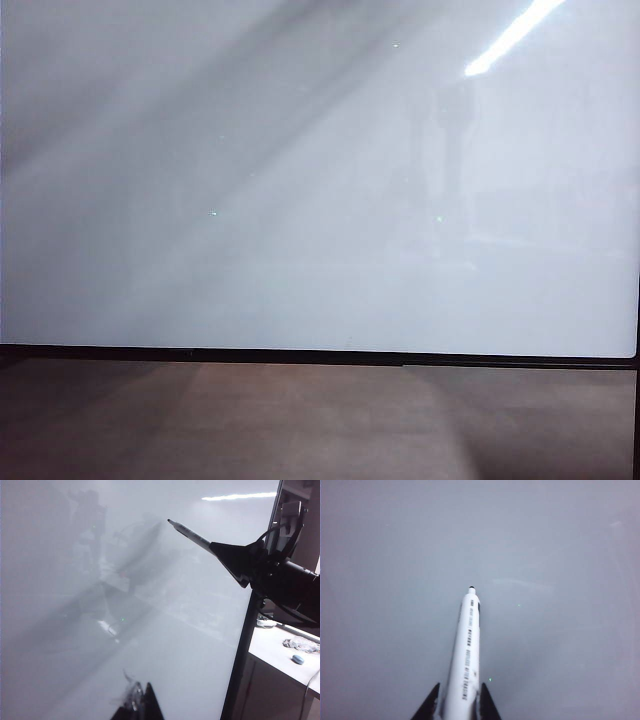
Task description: Reach to the right to find the marker pen, pick it up, and write the number 17 on the whiteboard.
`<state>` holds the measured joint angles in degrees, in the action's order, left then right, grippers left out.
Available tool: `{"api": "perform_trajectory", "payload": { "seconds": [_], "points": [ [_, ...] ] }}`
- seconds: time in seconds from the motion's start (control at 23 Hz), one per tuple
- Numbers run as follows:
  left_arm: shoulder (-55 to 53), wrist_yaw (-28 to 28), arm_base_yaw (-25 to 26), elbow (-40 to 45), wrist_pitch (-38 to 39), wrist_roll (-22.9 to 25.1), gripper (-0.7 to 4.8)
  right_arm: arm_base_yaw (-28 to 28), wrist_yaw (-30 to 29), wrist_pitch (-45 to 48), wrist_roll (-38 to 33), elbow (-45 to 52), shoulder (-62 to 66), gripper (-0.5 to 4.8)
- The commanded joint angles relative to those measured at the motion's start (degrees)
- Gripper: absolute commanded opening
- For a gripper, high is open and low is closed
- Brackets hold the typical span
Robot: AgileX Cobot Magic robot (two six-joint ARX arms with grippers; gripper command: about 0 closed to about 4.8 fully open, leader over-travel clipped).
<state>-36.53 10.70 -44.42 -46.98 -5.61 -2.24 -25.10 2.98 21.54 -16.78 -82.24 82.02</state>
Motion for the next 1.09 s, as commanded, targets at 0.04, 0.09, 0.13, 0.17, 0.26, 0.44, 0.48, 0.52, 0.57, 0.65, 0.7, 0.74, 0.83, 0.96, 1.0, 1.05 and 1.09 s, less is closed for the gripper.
{"api": "perform_trajectory", "payload": {
  "seconds": [0.04,0.09,0.13,0.17,0.26,0.44,0.48,0.52,0.57,0.65,0.7,0.74,0.83,0.96,1.0,1.05,1.09],
  "points": [
    [0.02,0.02,-0.09,-0.13,-0.98,0.09,-0.05,0.00,1.11,0.83,0.37,-0.20,0.15,-0.03],
    [0.02,0.02,-0.09,-0.13,-0.96,0.09,-0.05,0.00,1.20,0.79,0.44,-0.20,0.20,-0.03],
    [0.02,0.02,-0.09,-0.13,-0.94,0.09,-0.05,0.00,1.22,0.79,0.57,-0.20,0.22,-0.03],
    [0.02,0.02,-0.09,-0.13,-0.96,0.09,-0.05,0.00,1.40,0.79,0.57,-0.20,0.22,-0.03],
    [0.02,0.02,-0.09,-0.13,-0.96,0.09,-0.05,0.00,1.40,0.81,0.81,-0.20,0.22,-0.03],
    [0.02,0.02,-0.09,-0.13,-0.96,0.09,-0.05,0.02,1.42,0.76,1.86,-0.20,0.22,-0.02],
    [0.02,0.02,-0.09,-0.13,-0.96,0.09,-0.05,0.09,1.42,0.76,1.86,-0.20,0.22,-0.03],
    [0.02,0.02,-0.09,-0.13,-0.96,0.09,-0.05,0.20,1.42,0.76,1.86,-0.20,0.22,-0.03],
    [0.02,0.02,-0.09,-0.13,-0.96,0.09,-0.05,0.52,1.38,0.76,1.84,-0.20,0.22,-0.03],
    [0.02,0.00,-0.09,-0.13,-0.96,0.09,-0.05,0.68,1.40,0.61,1.86,-0.17,0.22,-0.03],
    [0.02,0.00,-0.09,-0.13,-0.96,0.09,-0.05,0.72,1.42,0.59,1.86,-0.20,0.22,-0.03],
    [0.02,0.00,-0.09,-0.13,-0.96,0.09,-0.05,0.87,1.42,0.57,1.86,-0.20,0.22,-0.03],
    [0.04,0.02,-0.09,-0.13,-0.96,0.09,-0.05,1.25,1.40,0.57,1.84,-0.20,0.22,-0.03],
    [0.02,0.02,-0.09,-0.13,-0.96,0.09,-0.05,1.25,1.40,0.55,1.86,-0.17,0.22,-0.03],
    [0.02,0.00,-0.09,-0.13,-0.96,0.09,-0.05,1.27,1.40,0.52,1.86,-0.17,0.22,-0.03],
    [0.02,0.00,-0.09,-0.13,-0.96,0.09,-0.05,1.27,1.40,0.46,1.86,-0.17,0.22,-0.03],
    [0.02,0.00,-0.09,-0.13,-0.96,0.09,-0.05,1.29,1.40,0.33,1.86,-0.17,0.22,-0.03]
  ]
}}
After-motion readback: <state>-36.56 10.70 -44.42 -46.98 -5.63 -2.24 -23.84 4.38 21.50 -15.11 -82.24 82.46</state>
